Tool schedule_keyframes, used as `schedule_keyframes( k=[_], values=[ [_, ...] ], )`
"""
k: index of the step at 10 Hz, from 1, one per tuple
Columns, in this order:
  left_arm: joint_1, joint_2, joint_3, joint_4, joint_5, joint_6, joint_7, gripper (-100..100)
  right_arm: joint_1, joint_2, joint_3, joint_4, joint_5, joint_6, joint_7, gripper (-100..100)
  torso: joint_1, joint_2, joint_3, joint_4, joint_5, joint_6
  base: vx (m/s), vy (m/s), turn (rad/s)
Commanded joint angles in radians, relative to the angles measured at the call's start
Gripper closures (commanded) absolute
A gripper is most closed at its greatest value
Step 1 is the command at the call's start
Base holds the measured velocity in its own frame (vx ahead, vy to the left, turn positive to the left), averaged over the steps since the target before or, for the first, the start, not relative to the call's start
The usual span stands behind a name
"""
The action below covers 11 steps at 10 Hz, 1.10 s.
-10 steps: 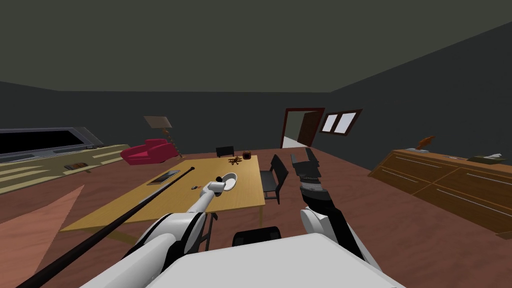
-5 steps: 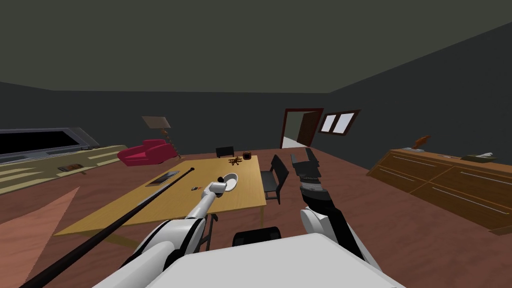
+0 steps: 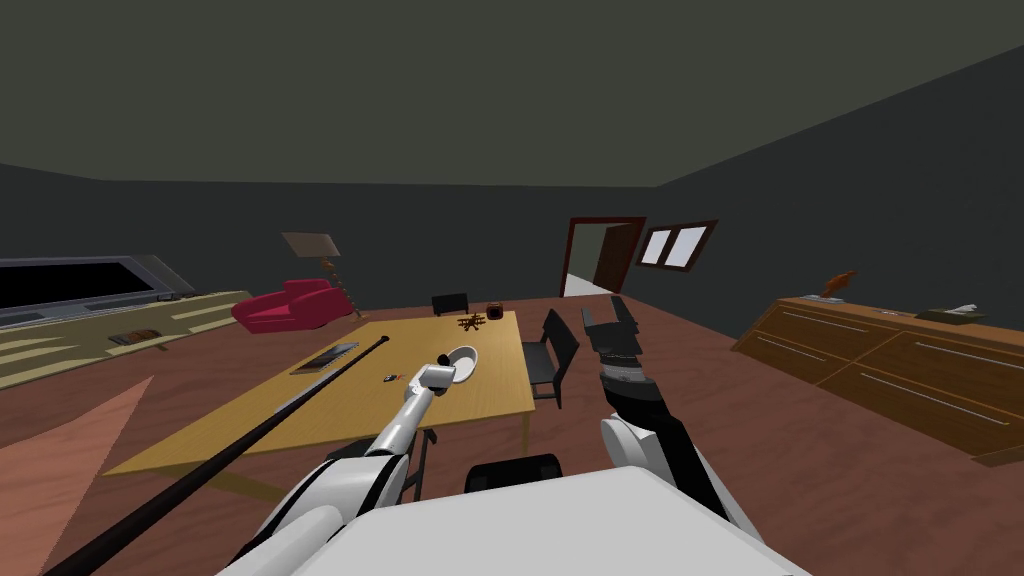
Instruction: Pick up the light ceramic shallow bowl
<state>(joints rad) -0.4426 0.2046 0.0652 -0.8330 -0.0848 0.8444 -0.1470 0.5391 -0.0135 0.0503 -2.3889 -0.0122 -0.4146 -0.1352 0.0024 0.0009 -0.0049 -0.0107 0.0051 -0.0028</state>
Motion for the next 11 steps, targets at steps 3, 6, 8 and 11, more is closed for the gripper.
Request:
schedule_keyframes(
  k=[3,6,8,11],
  values=[
    [0.043,-0.016,0.001,-0.078,-0.019,0.043,0.008,100,0.0,0.0,0.0,0.0,0.0,0.0,0.0,0,0.001,0.0,-0.001,-0.002,0.0,-0.001,0.011,0.027,-0.016],
    [0.081,-0.034,0.001,-0.134,-0.042,0.085,0.022,100,0.0,0.0,0.0,0.0,0.0,0.0,0.0,0,-0.002,0.002,0.001,0.0,-0.001,-0.001,0.001,0.007,-0.008],
    [0.119,-0.053,0.0,-0.218,-0.064,0.128,0.035,100,0.0,0.0,0.0,0.0,0.0,0.0,0.0,0,0.0,0.002,0.001,0.0,-0.001,-0.001,0.005,0.041,-0.024],
    [0.156,-0.071,0.0,-0.327,-0.087,0.17,0.048,100,0.0,0.0,0.0,0.0,0.0,0.0,0.0,0,0.001,0.003,0.001,0.0,-0.001,-0.002,0.009,0.042,-0.016]
  ],
)
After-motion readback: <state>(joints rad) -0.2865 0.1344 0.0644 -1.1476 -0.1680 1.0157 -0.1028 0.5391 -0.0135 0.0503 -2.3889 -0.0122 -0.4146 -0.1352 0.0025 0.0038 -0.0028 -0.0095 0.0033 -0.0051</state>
